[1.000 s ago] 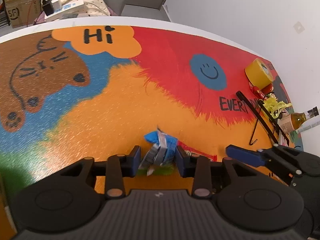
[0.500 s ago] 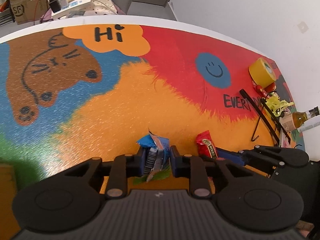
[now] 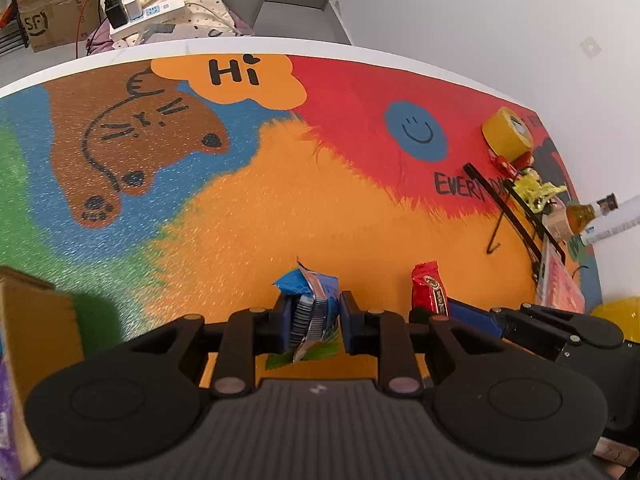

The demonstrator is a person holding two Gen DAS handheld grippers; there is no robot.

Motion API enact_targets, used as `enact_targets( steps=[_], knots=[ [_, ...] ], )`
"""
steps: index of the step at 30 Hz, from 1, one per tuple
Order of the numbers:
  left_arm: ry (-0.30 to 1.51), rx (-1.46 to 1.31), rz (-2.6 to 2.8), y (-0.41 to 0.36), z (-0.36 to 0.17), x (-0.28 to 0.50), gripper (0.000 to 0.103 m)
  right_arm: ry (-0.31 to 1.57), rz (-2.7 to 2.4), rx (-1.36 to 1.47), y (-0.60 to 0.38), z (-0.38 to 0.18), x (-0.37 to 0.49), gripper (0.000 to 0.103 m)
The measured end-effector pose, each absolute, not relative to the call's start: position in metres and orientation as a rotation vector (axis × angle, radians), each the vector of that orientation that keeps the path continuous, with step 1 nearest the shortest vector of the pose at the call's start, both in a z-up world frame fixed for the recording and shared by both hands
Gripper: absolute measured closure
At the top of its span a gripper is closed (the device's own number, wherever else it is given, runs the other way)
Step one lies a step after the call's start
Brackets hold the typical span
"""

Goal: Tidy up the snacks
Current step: 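Lift both held snacks and carry them over the cardboard box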

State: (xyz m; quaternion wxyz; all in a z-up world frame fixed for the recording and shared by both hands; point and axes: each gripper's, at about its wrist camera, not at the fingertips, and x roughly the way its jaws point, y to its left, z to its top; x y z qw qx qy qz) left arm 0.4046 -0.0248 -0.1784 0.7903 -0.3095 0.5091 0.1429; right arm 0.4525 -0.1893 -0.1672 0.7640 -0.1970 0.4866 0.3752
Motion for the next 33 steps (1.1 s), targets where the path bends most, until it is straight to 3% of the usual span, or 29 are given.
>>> enact_targets(
  steps=[21,33],
  knots=[
    [1.054,-0.591,0.254,0.010,-0.096,0.303,0.080,1.113,0.771,-0.150,-0.169,-0.106,0.371,0.085],
    [1.034,-0.630,0.354,0.064,-0.081,0.236,0.080,1.070,0.833,-0.146,-0.126,-0.090,0.317,0.085]
  ],
)
